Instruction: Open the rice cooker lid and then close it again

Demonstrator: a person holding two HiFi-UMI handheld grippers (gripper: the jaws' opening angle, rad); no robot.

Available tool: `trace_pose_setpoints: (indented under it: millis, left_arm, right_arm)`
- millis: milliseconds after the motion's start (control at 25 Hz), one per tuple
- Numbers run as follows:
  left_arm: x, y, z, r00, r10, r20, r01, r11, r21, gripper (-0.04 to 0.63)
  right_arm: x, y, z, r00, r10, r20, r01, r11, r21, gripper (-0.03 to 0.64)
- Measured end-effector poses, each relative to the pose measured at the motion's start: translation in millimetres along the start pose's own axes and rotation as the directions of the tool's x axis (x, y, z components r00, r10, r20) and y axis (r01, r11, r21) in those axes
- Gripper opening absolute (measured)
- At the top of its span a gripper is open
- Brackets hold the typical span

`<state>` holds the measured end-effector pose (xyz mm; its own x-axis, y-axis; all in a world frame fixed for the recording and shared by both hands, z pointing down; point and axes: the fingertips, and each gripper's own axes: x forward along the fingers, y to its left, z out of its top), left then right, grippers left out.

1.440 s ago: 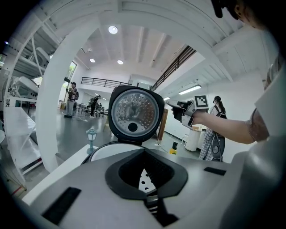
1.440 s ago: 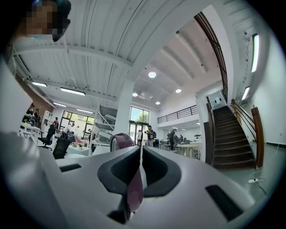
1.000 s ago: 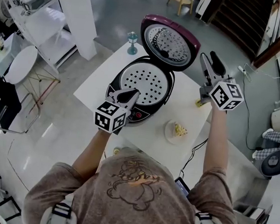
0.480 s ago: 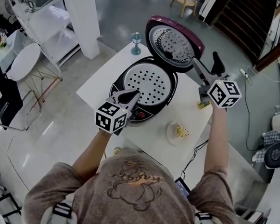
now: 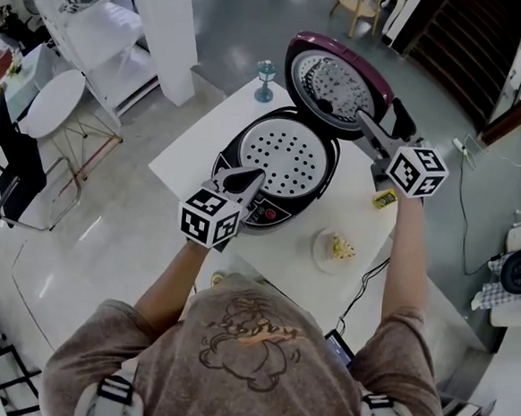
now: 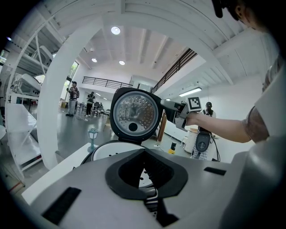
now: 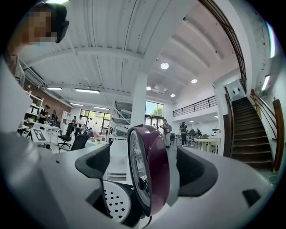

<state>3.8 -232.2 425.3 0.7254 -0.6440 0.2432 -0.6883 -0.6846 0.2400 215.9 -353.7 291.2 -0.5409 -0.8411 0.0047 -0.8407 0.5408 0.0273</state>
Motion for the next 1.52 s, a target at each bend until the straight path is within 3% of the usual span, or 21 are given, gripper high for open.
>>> trace_pose_setpoints:
  millis: [880, 1520]
  left_arm:
    - [-17, 10, 4, 0.999, 0.034, 0.017, -0.033, 0.999, -0.031, 0.02]
    - [-15, -4, 0, 1.0, -0.001, 0.008, 0.001, 1.0, -0.025, 0.02]
  right_arm:
    - [-2, 23, 4, 0.999, 0.051, 0.009, -0.051, 0.999, -0.014, 0.442]
    - [-21, 71, -6, 0.995, 0.098, 0.026, -0.098, 0.995, -0.016, 0.443]
